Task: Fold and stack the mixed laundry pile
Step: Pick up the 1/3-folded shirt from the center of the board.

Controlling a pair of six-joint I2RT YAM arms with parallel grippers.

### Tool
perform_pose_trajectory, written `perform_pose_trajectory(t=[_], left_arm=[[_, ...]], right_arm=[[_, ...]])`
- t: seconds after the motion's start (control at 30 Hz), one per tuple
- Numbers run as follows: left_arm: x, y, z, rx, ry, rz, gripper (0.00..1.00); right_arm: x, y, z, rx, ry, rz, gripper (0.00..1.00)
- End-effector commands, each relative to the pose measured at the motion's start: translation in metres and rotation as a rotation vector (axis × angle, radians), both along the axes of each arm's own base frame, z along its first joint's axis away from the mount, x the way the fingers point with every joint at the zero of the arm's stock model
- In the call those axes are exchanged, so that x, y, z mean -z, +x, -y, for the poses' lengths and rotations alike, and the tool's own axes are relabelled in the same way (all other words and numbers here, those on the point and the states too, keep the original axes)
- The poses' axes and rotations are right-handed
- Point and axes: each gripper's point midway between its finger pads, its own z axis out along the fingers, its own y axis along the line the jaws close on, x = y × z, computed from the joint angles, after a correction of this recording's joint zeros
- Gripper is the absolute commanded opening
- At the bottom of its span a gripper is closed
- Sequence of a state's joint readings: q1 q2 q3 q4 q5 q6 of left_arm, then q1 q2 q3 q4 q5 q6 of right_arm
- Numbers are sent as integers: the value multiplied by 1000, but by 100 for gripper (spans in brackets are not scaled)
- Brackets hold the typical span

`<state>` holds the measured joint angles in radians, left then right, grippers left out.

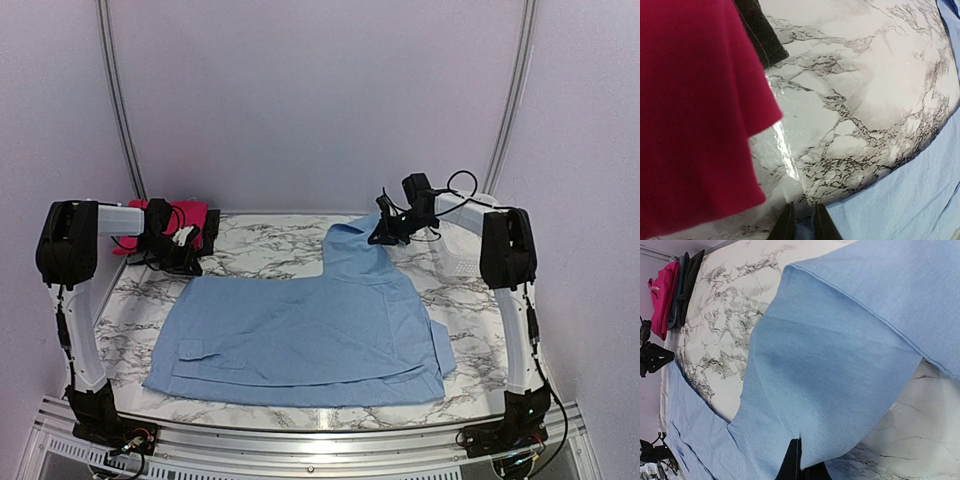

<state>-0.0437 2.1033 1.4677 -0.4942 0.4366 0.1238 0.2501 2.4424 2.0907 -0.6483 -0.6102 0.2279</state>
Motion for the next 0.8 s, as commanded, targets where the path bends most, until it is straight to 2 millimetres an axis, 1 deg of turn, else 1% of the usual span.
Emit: perform_pose_trajectory(t=[0.0,0.17,0.33,0.37,0.5,0.6,0.77], left_arm=[[-21,-3,4,24,-8,45,11],[-37,-2,0,18,12,85,0],[-51,-5,-1,20,18,123,0],[-54,-5,1,26,14,133,0],[-60,-10,1,37,31,162,0],[-63,-15,2,48,36,177,0],[-76,-23,6,64,42,229,0]], right_arm=[[-47,0,1,-11,32,76,0],[-64,-4,1,-15,45,97,0],[-75,-15,0,-23,62,97,0],[-81,-18,0,-25,67,106,0],[-92,-31,2,-30,83,113,0],[-100,-43,1,-38,94,114,0],[-114,-69,-4,-58,106,120,0]])
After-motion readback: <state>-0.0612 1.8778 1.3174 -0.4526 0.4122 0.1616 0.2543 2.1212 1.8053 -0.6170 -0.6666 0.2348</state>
